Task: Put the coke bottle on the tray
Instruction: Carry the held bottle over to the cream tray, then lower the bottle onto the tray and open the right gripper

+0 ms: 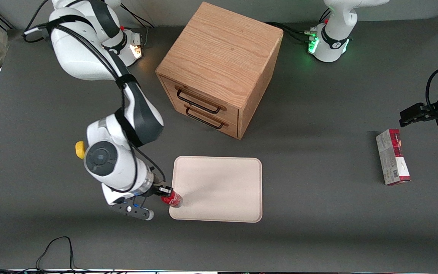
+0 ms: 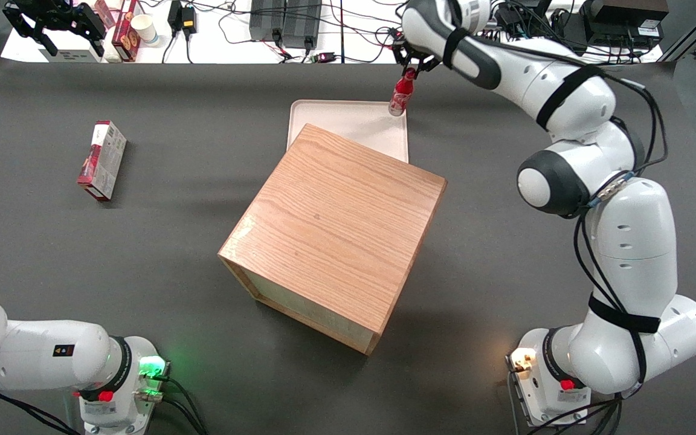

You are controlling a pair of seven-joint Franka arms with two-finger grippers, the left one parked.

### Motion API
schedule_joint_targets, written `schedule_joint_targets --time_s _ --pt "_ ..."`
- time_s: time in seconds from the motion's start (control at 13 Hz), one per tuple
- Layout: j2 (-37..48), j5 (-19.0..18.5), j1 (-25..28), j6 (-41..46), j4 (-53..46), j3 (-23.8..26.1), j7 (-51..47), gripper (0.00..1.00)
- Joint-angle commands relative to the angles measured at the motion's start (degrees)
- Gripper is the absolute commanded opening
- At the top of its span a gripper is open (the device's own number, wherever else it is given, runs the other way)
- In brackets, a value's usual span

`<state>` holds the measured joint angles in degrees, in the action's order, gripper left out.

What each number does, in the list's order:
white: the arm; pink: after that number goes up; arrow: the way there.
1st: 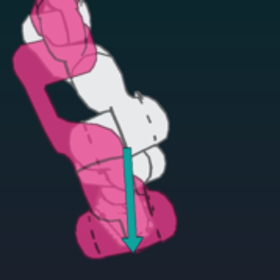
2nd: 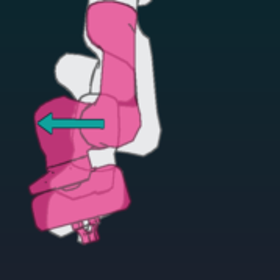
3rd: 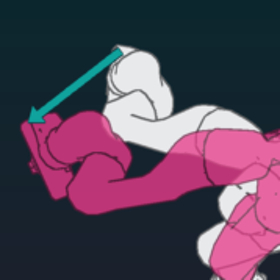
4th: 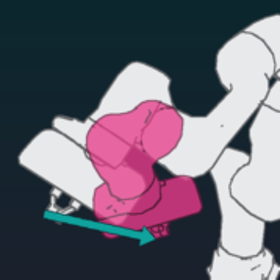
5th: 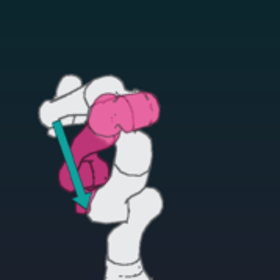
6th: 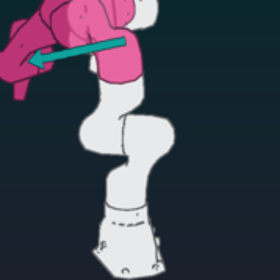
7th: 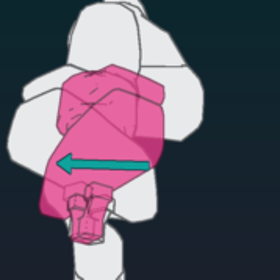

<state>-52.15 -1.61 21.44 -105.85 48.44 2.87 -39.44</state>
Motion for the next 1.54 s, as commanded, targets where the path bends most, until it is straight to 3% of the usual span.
schedule_joint_targets --time_s 0.0,0.69,0.77,1.46 --pt "-2.6 -2.6 1.2 -1.0 -3.7 0.0 -2.0 0.00" --pt "-4.0 -4.2 2.4 -3.1 -3.5 0.0 -3.8 0.00" --pt "-4.0 -4.3 2.5 -3.1 -3.4 -0.1 -4.6 0.99" --pt "-3.7 -4.6 2.5 -2.4 -3.4 -0.1 -6.3 1.00"
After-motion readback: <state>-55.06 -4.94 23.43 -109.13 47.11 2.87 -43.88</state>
